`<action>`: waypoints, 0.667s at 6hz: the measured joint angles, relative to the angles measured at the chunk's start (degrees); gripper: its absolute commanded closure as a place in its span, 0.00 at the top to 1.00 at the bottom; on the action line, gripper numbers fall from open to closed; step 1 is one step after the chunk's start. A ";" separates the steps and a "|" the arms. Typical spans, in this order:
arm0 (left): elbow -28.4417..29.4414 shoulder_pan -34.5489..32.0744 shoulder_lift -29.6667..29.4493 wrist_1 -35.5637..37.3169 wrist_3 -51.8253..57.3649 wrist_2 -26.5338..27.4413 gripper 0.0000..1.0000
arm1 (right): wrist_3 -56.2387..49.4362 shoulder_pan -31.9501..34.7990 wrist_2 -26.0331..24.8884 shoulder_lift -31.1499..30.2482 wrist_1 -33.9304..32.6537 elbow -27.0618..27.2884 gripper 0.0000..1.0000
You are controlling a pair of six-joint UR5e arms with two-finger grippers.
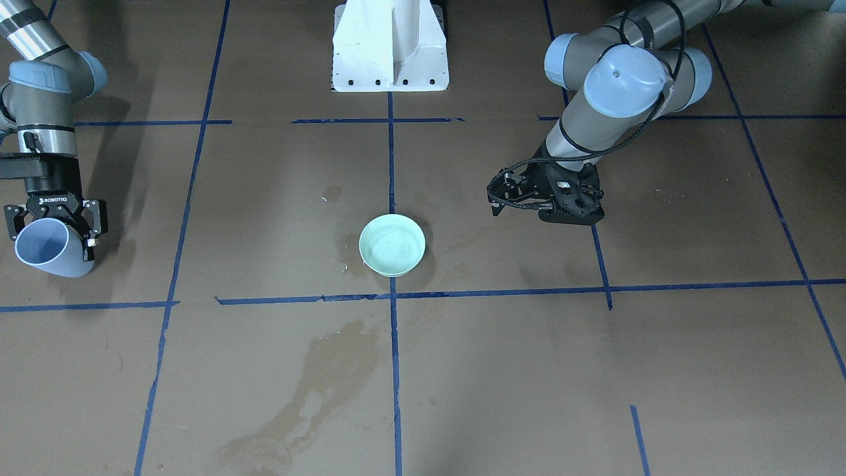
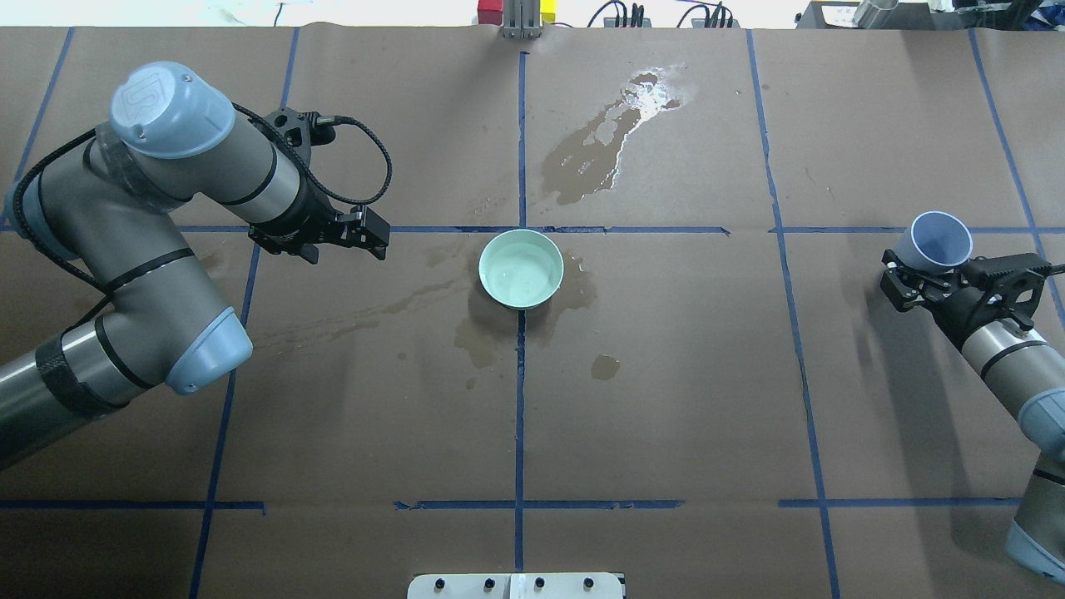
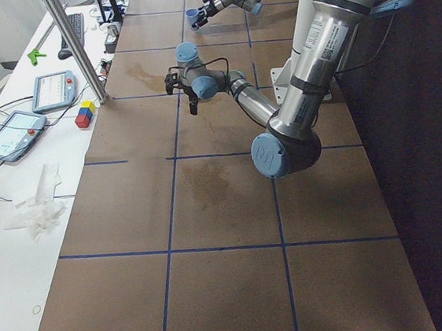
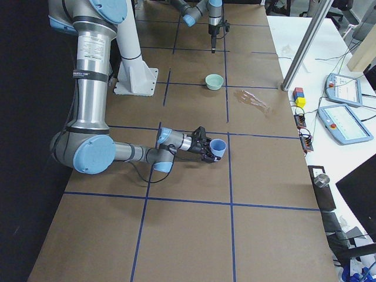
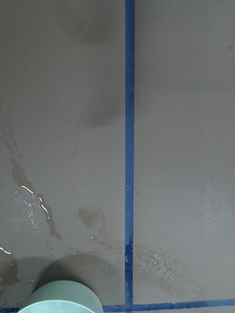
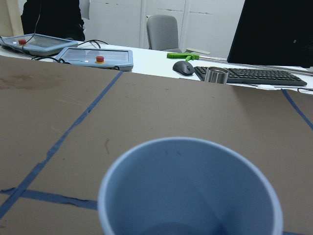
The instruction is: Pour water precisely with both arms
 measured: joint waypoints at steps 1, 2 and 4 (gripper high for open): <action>0.00 0.00 -0.01 0.02 0.00 0.00 1.00 | 0.07 0.00 0.01 0.07 0.04 0.00 1.00; 0.00 0.00 -0.06 0.04 0.00 0.00 1.00 | 0.18 -0.02 -0.01 0.11 0.08 -0.03 1.00; 0.00 0.00 -0.06 0.00 0.00 0.00 1.00 | 0.34 -0.12 -0.07 -0.02 2.51 -1.13 1.00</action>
